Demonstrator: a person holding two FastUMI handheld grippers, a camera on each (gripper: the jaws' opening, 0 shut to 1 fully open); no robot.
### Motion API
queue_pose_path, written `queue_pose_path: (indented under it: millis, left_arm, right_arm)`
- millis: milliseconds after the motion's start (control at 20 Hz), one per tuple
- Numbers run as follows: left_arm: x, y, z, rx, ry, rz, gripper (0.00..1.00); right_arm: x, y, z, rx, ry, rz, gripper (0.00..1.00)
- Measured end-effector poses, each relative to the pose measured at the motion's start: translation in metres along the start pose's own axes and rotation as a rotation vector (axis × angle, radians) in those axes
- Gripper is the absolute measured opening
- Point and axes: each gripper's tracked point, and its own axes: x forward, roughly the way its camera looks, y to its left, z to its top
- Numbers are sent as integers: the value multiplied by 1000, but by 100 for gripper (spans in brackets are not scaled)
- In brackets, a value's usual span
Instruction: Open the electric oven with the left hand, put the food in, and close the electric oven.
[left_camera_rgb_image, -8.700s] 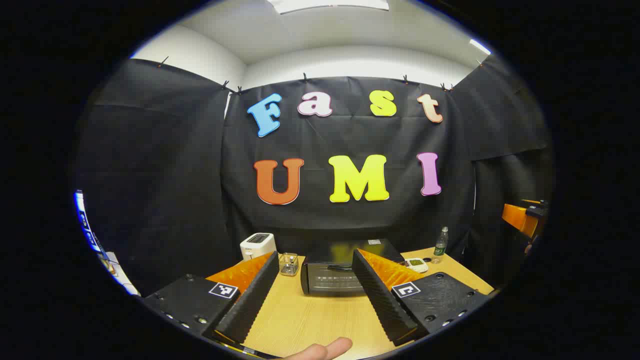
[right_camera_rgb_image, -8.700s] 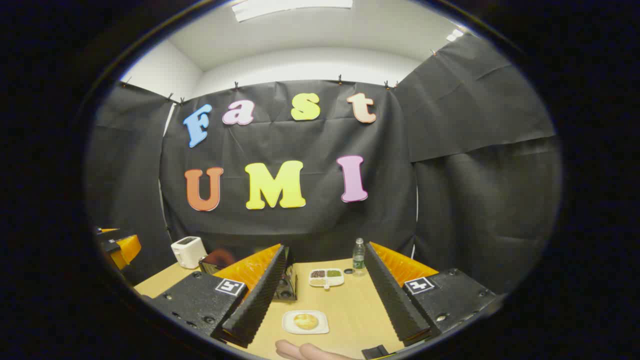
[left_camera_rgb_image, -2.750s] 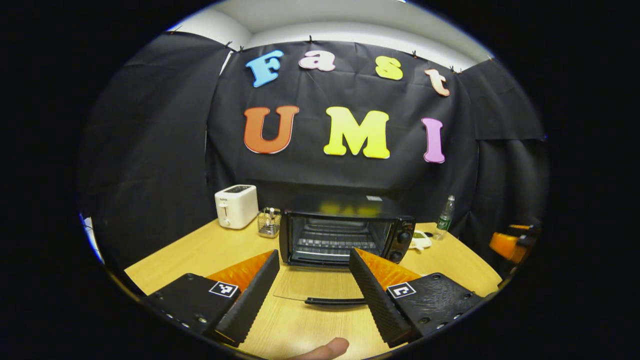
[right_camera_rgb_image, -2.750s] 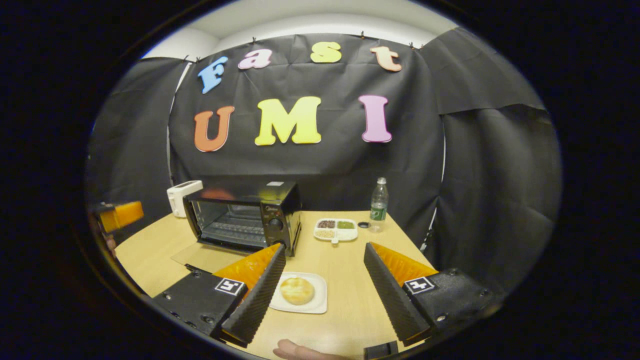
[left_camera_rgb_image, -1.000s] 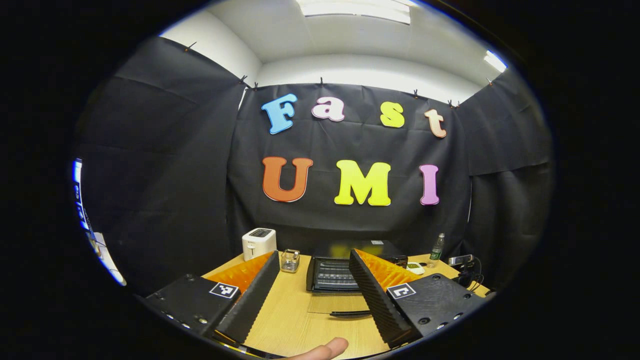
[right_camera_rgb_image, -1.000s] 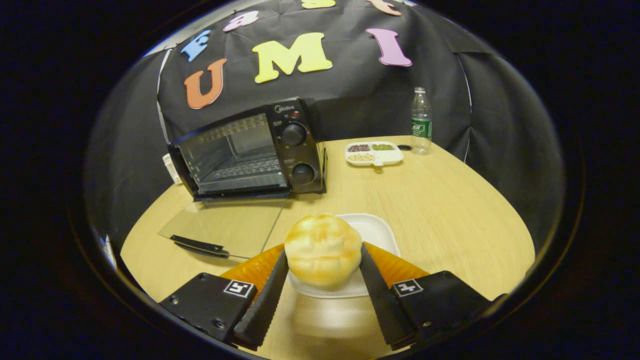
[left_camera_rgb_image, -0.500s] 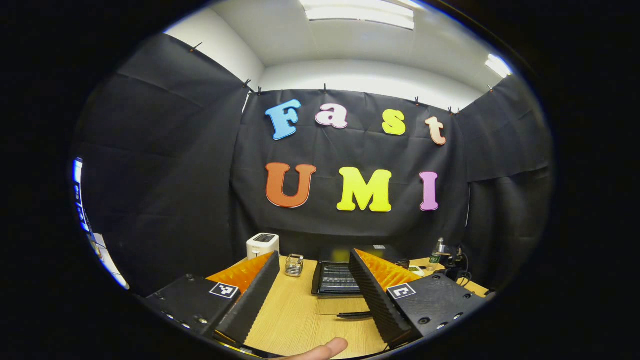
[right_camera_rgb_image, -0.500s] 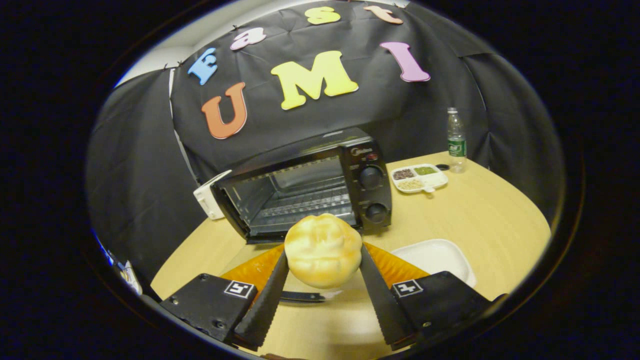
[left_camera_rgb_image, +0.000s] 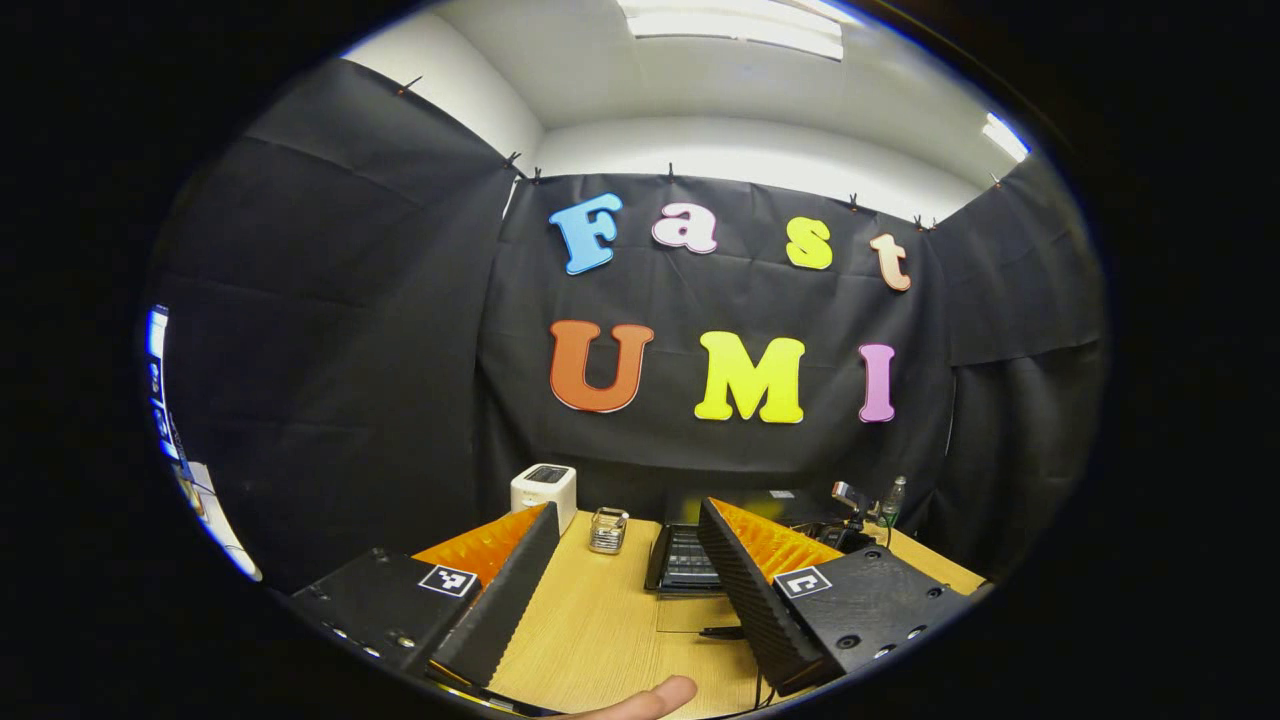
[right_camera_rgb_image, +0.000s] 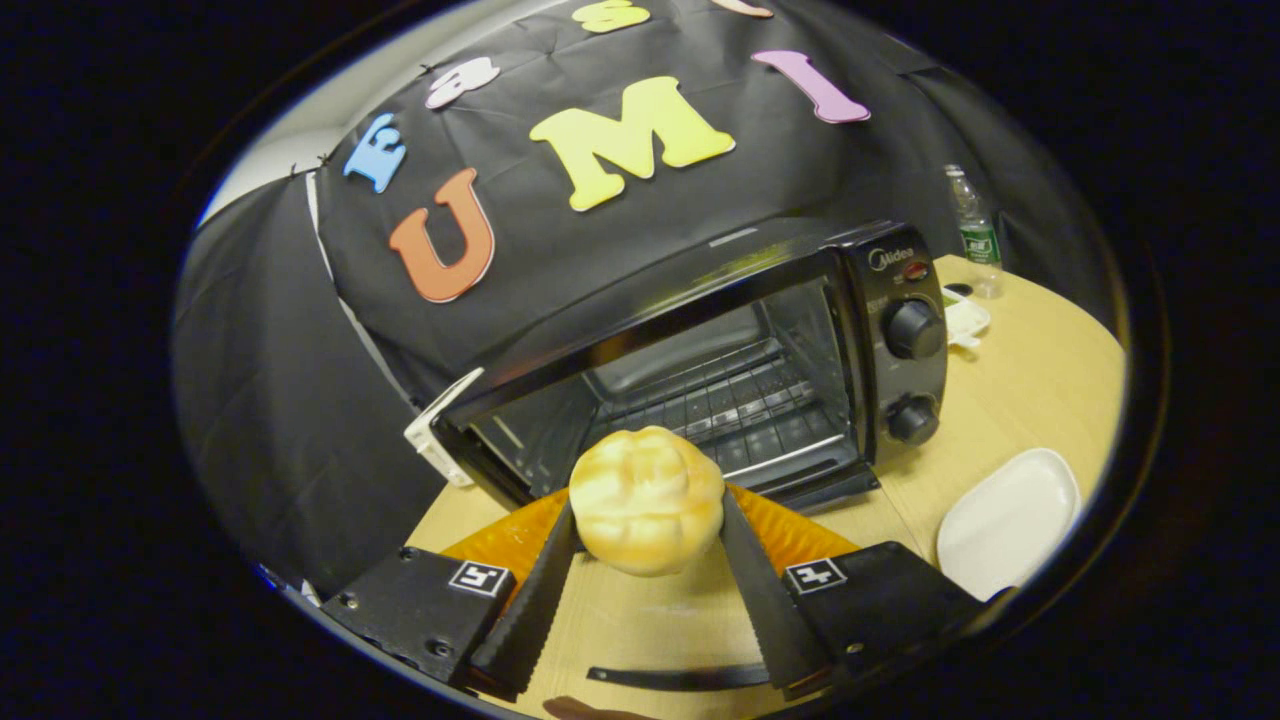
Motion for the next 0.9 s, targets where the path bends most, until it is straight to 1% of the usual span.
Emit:
queue_pose_path:
  millis: [50,100,200,250,300,350,400,450,500,550,600,700,750,800,900]
  left_arm:
    - [3,3,-4,-5,6,5,92]
    - [6,7,-6,-10,13,10,92]
    - [13,12,-11,-14,28,18,92]
    - [16,15,-13,-11,34,22,92]
    - [17,15,-14,-7,38,26,92]
    - [19,16,-16,-3,40,27,92]
    - [22,17,-17,-1,42,29,92]
    - [24,16,-19,1,43,28,92]
    - [26,15,-20,3,45,26,92]
    - [27,14,-22,4,49,24,93]
    - [30,13,-25,5,53,21,92]
    - [32,10,-27,3,63,15,93]
    - [34,8,-31,1,67,11,92]
    - [34,6,-32,1,73,9,93]
    - [32,5,-35,0,82,8,93]
  right_arm:
    - [11,0,6,-3,-17,-14,82]
    - [22,-2,11,-17,-36,-36,86]
    - [45,-6,20,-50,-58,-69,86]
    - [55,-6,24,-65,-69,-76,82]
    - [64,-9,26,-79,-76,-87,82]
    - [73,-11,28,-91,-82,-93,86]
    - [79,-13,30,-108,-91,-96,86]
    - [85,-14,33,-129,-96,-106,82]
    - [90,-17,32,-146,-92,-120,86]
    - [94,-18,33,-156,-94,-121,82]
    - [98,-18,33,-166,-94,-121,86]
    - [102,-17,36,-205,-101,-124,86]
    - [105,-15,37,-219,-100,-120,82]
    - [107,-16,36,-236,-94,-123,82]
    - [110,-21,29,-264,-66,-143,91]
